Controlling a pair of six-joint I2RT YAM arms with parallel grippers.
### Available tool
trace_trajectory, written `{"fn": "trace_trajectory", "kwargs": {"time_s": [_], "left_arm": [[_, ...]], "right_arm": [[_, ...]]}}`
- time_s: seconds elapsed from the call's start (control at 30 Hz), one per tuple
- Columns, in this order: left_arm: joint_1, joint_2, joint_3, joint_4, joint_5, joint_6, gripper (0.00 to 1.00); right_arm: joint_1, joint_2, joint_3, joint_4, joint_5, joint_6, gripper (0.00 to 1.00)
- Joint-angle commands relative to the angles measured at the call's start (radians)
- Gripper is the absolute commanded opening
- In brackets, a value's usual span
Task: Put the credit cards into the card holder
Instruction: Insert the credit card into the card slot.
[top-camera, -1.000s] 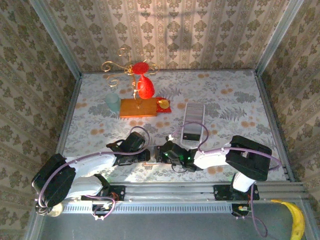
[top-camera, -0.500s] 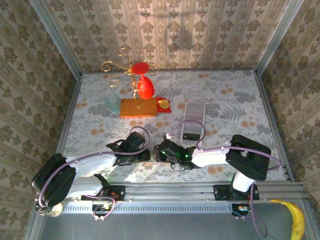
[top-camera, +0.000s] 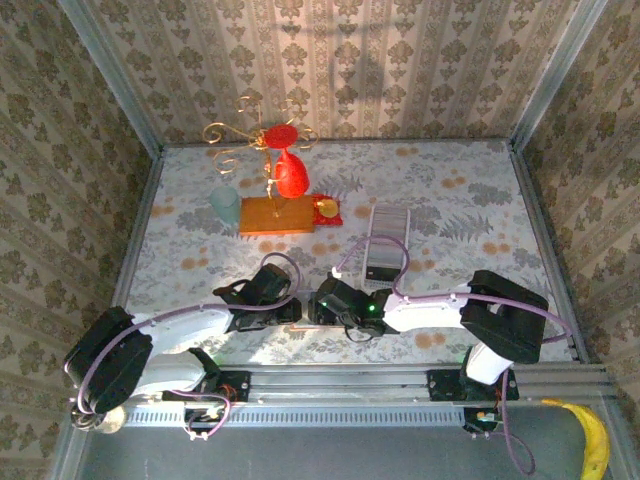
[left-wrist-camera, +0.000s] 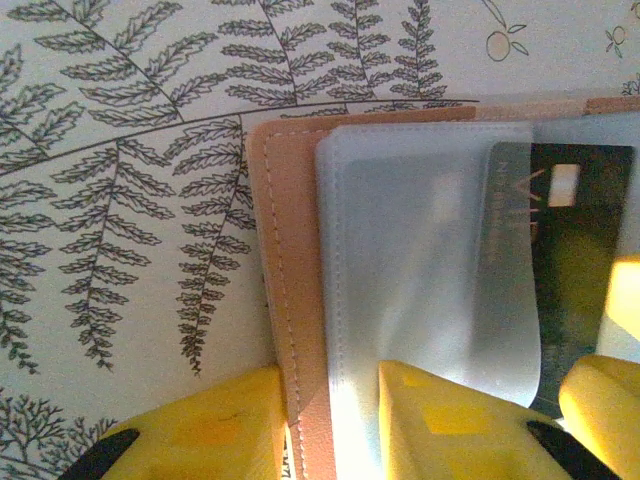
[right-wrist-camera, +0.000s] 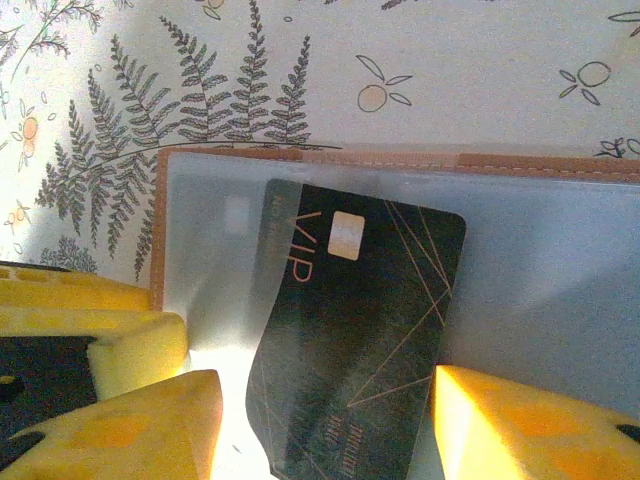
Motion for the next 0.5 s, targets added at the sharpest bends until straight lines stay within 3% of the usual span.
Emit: {"fn": "trace_trajectory", "kwargs": {"time_s": [0.0,0.37,0.47], "left_arm": [[-0.016,0.038,-0.039,-0.056,0.024,-0.009,0.28],[-0.015,0.038,-0.043,-0.049,0.026,-0.011,0.28],[-0.017,0.031,-0.045,-0.049,0.026,-0.012,0.29]], "right_arm": [[-0.005,0.002,0.035,-0.126,0.054,-0.028,0.59],[-0.008,0.052,0.049,-0.051,0.002,-0.016,0.34],[-0.008,0.056,0.04,-0.006,-0.014,-0.008,0.31]]}}
